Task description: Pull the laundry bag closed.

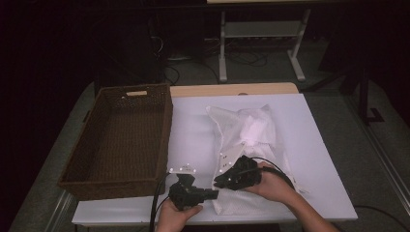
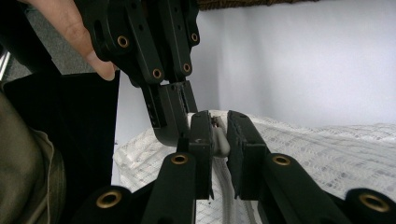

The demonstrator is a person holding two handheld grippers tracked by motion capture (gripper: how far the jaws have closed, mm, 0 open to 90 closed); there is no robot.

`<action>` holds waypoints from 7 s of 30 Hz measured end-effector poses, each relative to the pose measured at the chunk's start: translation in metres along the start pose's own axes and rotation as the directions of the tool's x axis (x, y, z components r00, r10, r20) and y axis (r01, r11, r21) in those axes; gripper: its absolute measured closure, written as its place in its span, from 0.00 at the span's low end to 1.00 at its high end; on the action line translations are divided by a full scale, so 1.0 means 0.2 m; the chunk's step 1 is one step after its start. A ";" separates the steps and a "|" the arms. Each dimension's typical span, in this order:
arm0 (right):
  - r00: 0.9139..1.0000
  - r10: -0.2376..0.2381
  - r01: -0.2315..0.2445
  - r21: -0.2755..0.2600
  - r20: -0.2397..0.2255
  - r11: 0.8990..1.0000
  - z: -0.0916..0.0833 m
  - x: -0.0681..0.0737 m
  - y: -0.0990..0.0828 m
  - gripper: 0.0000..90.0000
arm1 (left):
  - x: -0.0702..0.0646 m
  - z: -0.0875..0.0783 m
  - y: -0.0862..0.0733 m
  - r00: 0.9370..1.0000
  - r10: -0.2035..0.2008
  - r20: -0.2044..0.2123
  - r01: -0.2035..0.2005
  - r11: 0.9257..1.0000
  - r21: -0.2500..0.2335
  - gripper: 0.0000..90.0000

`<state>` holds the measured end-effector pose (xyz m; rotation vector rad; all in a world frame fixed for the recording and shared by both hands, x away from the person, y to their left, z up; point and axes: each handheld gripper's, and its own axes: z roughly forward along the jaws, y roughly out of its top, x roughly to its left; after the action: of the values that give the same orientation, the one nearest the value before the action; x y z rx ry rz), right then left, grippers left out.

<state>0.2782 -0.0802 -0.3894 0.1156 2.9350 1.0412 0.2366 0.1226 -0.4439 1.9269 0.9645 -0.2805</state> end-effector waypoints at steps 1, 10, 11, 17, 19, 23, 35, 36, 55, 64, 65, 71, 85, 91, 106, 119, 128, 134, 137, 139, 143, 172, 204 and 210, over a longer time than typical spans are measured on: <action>1.000 -0.001 0.001 0.002 0.000 1.000 0.00 0.00 0.00 0.89 | 0.00 0.00 0.00 1.000 0.002 0.000 -0.002 1.000 0.001 0.97; 1.000 -0.005 0.005 0.032 -0.007 0.999 0.00 0.01 0.00 0.90 | 0.03 -0.01 0.02 0.997 -0.067 0.029 0.068 0.997 -0.019 0.80; 1.000 -0.006 0.006 0.036 -0.001 0.999 0.00 0.02 0.00 0.90 | 0.03 -0.01 0.02 0.998 -0.064 0.026 0.065 0.998 -0.023 0.85; 1.000 0.002 -0.002 0.035 -0.007 0.999 -0.02 0.01 -0.02 0.90 | 0.03 -0.01 0.02 0.998 -0.055 0.035 0.057 0.998 -0.030 0.96; 1.000 0.009 -0.009 0.031 -0.010 0.999 -0.03 0.01 -0.03 0.90 | 0.02 -0.01 0.02 0.998 -0.052 0.036 0.053 0.998 -0.036 0.97; 1.000 0.022 -0.022 0.012 -0.017 1.000 -0.04 0.01 -0.05 0.91 | 0.03 -0.03 0.02 0.996 -0.073 0.058 0.077 0.996 -0.052 0.97; 0.999 0.052 -0.052 -0.021 -0.004 0.998 -0.08 0.00 -0.12 0.91 | 0.01 -0.06 0.04 0.999 -0.045 0.019 0.046 0.997 -0.062 0.97; 0.998 0.058 -0.058 -0.023 -0.004 0.998 -0.08 0.00 -0.13 0.91 | 0.01 -0.06 0.04 0.999 -0.040 0.013 0.041 0.997 -0.061 0.97; 0.996 0.088 -0.088 -0.023 0.024 0.996 -0.17 -0.02 -0.23 0.90 | 0.00 -0.08 0.06 0.999 0.011 -0.050 -0.013 0.999 -0.049 0.97; 0.995 0.095 -0.094 -0.016 0.028 0.995 -0.20 -0.03 -0.25 0.90 | 0.00 -0.08 0.06 0.998 0.018 -0.054 -0.021 0.999 -0.045 0.97; 0.995 0.096 -0.095 -0.015 0.028 0.995 -0.21 -0.03 -0.25 0.90 | 0.00 -0.08 0.06 0.998 0.018 -0.054 -0.021 0.999 -0.045 0.97; 0.994 0.106 -0.106 -0.010 0.030 0.994 -0.22 -0.03 -0.27 0.90 | 0.00 -0.08 0.07 0.998 0.024 -0.056 -0.027 0.999 -0.042 0.97; 0.993 0.113 -0.112 -0.020 0.036 0.993 -0.25 -0.03 -0.29 0.90 | 0.00 -0.09 0.08 0.996 0.052 -0.079 -0.055 0.998 -0.032 0.97; 0.991 0.123 -0.122 -0.025 0.050 0.992 -0.27 -0.03 -0.32 0.90 | 0.01 -0.09 0.08 0.995 0.052 -0.088 -0.055 0.998 -0.032 0.97; 0.987 0.150 -0.148 -0.028 0.065 0.989 -0.32 -0.03 -0.39 0.90 | 0.02 -0.10 0.07 0.991 0.063 -0.114 -0.066 0.998 -0.021 0.97; 0.982 0.170 -0.167 -0.034 0.082 0.985 -0.36 -0.02 -0.47 0.90 | 0.02 -0.10 0.06 0.990 0.064 -0.127 -0.067 0.998 -0.015 0.97; 0.977 0.194 -0.192 -0.040 0.088 0.981 -0.38 -0.03 -0.53 0.91 | 0.02 -0.10 0.06 0.988 0.073 -0.134 -0.074 0.997 -0.007 0.97; 0.974 0.207 -0.204 -0.045 0.097 0.978 -0.40 -0.02 -0.58 0.90 | 0.01 -0.10 0.06 0.986 0.090 -0.142 -0.090 0.996 0.007 0.97; 0.971 0.218 -0.214 -0.049 0.099 0.976 -0.41 -0.02 -0.60 0.90 | 0.01 -0.10 0.06 0.986 0.088 -0.143 -0.087 0.996 0.007 0.97; 0.970 0.219 -0.214 -0.052 0.104 0.975 -0.42 -0.02 -0.61 0.91 | 0.01 -0.10 0.06 0.986 0.089 -0.143 -0.088 0.996 0.009 0.97; 0.967 0.231 -0.225 -0.062 0.109 0.972 -0.44 -0.01 -0.64 0.90 | 0.02 -0.09 0.07 0.986 0.086 -0.145 -0.085 0.996 0.013 0.97; 0.939 0.312 -0.304 -0.080 0.146 0.949 -0.53 0.00 -0.83 0.91 | 0.02 -0.10 0.07 0.983 0.094 -0.158 -0.092 0.996 0.019 0.97; 0.905 0.390 -0.380 -0.090 0.171 0.921 -0.60 -0.01 -1.06 0.91 | 0.00 -0.07 0.06 0.973 0.126 -0.192 -0.122 0.992 0.031 0.98; 0.904 0.395 -0.384 -0.098 0.164 0.918 -0.60 0.00 -1.08 0.91 | 0.01 -0.07 0.04 0.975 0.119 -0.187 -0.117 0.993 0.024 0.98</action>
<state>0.2600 -0.3223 -0.4314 0.7825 2.7682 1.0920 0.2406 0.1332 -0.4311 2.0408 0.9671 -0.0352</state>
